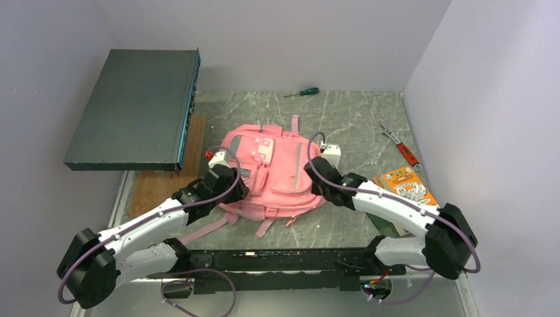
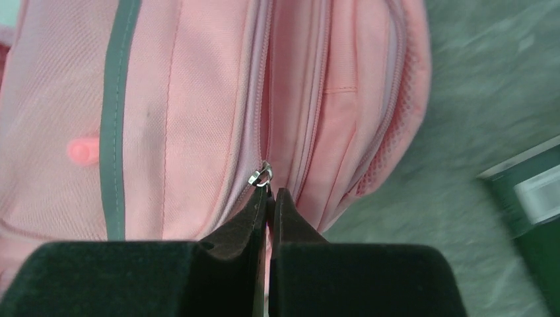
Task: Pack the student bag
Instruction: Zip the student bag at the center of the board.
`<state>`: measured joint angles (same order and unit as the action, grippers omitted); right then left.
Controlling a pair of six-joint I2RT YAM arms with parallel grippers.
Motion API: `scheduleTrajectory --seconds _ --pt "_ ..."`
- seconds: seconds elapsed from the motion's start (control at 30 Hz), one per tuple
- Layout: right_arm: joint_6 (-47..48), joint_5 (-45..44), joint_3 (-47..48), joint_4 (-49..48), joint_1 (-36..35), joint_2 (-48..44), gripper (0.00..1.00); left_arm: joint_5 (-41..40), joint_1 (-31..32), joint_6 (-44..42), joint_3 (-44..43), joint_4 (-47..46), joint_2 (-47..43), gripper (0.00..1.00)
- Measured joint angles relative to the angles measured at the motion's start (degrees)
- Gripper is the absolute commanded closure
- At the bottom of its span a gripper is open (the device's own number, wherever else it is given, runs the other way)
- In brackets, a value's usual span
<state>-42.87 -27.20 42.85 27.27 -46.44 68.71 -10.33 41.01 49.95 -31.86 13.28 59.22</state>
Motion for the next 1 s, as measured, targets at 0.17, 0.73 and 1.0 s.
scheduleTrajectory --seconds 0.17,0.73,1.0 --pt "11.9 -5.6 2.1 -2.4 4.3 6.3 0.81 -3.0 -1.5 -2.7 0.2 4.0 -0.9 0.42" --pt "-4.9 -0.7 3.9 15.0 7.9 -6.2 0.09 16.8 -1.2 -12.9 -4.8 -1.9 -3.4 0.11" --pt "-37.7 6.7 0.5 12.4 11.8 -15.9 0.0 21.9 2.1 -13.6 -10.2 -5.5 4.1 0.11"
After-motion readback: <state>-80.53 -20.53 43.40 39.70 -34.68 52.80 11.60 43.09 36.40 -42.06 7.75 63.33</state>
